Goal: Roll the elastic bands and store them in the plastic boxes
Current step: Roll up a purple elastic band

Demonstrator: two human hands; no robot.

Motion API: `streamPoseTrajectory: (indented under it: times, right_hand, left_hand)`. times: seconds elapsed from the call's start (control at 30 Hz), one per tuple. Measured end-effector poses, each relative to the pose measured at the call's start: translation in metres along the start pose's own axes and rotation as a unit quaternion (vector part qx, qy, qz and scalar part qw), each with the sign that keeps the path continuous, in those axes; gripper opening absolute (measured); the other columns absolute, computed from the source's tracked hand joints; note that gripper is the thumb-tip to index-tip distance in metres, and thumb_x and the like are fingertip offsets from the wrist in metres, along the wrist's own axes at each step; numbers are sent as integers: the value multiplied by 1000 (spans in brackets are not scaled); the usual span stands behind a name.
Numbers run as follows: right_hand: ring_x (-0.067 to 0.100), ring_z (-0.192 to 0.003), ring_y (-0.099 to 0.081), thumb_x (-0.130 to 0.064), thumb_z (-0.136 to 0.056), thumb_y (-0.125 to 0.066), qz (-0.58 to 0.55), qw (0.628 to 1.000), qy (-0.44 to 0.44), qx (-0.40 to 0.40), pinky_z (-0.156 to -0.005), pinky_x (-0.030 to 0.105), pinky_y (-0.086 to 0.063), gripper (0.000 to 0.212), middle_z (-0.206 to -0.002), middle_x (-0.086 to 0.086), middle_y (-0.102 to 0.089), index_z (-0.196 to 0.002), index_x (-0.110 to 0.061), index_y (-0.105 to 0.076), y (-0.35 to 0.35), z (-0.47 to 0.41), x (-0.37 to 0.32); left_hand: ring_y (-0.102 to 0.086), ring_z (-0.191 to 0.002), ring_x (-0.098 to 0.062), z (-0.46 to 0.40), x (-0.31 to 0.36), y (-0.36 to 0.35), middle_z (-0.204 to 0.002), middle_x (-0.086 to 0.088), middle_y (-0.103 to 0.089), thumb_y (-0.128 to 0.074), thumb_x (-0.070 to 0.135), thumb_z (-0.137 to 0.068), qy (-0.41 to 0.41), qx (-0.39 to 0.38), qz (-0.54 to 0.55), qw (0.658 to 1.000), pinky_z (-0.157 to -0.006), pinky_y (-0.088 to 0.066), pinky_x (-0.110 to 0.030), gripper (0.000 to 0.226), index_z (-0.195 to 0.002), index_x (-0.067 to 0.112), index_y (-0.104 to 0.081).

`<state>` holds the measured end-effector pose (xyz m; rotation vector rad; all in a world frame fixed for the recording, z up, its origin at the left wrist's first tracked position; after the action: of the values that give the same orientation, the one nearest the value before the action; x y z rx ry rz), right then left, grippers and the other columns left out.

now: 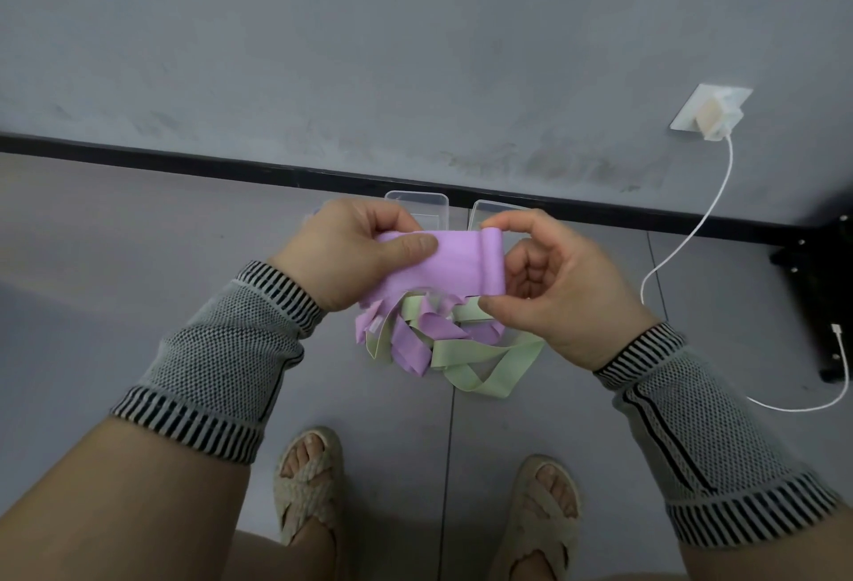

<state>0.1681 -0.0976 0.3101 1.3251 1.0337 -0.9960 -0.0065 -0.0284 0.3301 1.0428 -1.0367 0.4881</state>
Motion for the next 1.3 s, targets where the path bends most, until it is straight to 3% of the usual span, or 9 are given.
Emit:
streamPoseTrajectory:
  times: [0.13, 0.23, 0.33, 0.43, 0.53, 0.63, 0.77, 1.03, 1.3]
  right_hand:
    - [10, -57, -55, 2, -66, -78, 40, 999, 4, 28, -61, 25, -47, 58, -62, -8, -59, -102, -38, -56, -2, -2, 0]
    - [10, -57, -55, -3, -65, -77, 61, 996, 11, 61, -62, 26, -47, 57, -63, -8, -59, -99, -43, -54, -3, -5, 1]
    - [7, -57, -54, -6, -65, -77, 83, 993, 21, 81, -62, 23, -45, 58, -63, -8, -59, -101, -44, -53, -5, -6, -1]
    - [6, -57, -55, -4, -66, -77, 94, 991, 28, 94, -63, 22, -47, 58, -65, -4, -60, -104, -41, -52, -7, -6, -5]
    - [7, -58, -56, -3, -67, -76, 84, 992, 30, 93, -63, 22, -47, 58, -65, -3, -61, -105, -39, -52, -7, -6, -6]
    - [8, -58, -55, 0, -67, -76, 68, 994, 30, 82, -63, 21, -47, 57, -65, -1, -61, -104, -37, -53, -6, -4, -6]
    - [12, -60, -56, 2, -67, -76, 57, 995, 27, 73, -63, 23, -48, 58, -65, -2, -61, -102, -37, -54, -3, -3, -6]
    - [4, -60, -57, -10, -71, -73, 214, 969, 50, 114, -63, 21, -49, 46, -61, -9, -58, -109, -30, -57, -8, -2, -10]
    - [6, -65, -55, -12, -74, -74, 214, 969, 53, 109, -66, 14, -46, 56, -66, -11, -55, -123, -31, -55, -15, -4, -11]
  left_hand:
    - [-49, -61, -8, -4, -6, -10, -63, 8, -54, -59, 17, -90, -18, 21, 23, 999, -67, -45, -28, 24, -67, 22, -56]
    - [-47, -66, -19, -6, -4, -16, -70, -5, -55, -54, 26, -90, -16, 67, 15, 997, -72, -46, -40, 22, -69, 21, -49]
    - [-51, -71, -21, -4, 3, -23, -85, -18, -62, -51, 27, -87, -4, 133, 89, 987, -70, -46, -38, 22, -67, 19, -47]
    - [-37, -56, -10, -2, 7, -27, -62, -3, -43, -47, 16, -94, -13, 176, 141, 974, -54, -34, -27, 28, -67, 16, -41]
    - [-40, -57, -11, -4, 7, -31, -62, 1, -41, -48, 20, -94, -14, 165, 161, 973, -54, -38, -30, 27, -69, 15, -41]
    - [-40, -59, -16, -6, 6, -28, -62, 1, -42, -61, 36, -80, -20, 129, 119, 984, -54, -38, -35, 30, -68, 17, -41]
    - [-40, -52, -10, -7, 4, -22, -61, 3, -45, -67, 21, -83, -46, 109, 34, 992, -50, -36, -22, 29, -70, 17, -42]
    - [-38, -53, -6, -4, 8, -27, -64, 1, -46, -78, 29, -72, -26, 129, 27, 991, -47, -35, -14, 36, -74, 11, -47]
    - [-45, -60, -13, -6, 5, -25, -69, -1, -51, -78, 26, -72, -15, 139, 32, 990, -55, -42, -24, 34, -80, 5, -51]
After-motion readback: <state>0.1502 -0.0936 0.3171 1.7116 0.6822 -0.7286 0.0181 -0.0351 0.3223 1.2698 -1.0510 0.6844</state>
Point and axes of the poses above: each hand's wrist, its own z-axis away from the middle knuckle, its own y-axis out of the back of the hand, x = y × z, the point moved 4 cm from there along -z, towards the middle knuckle
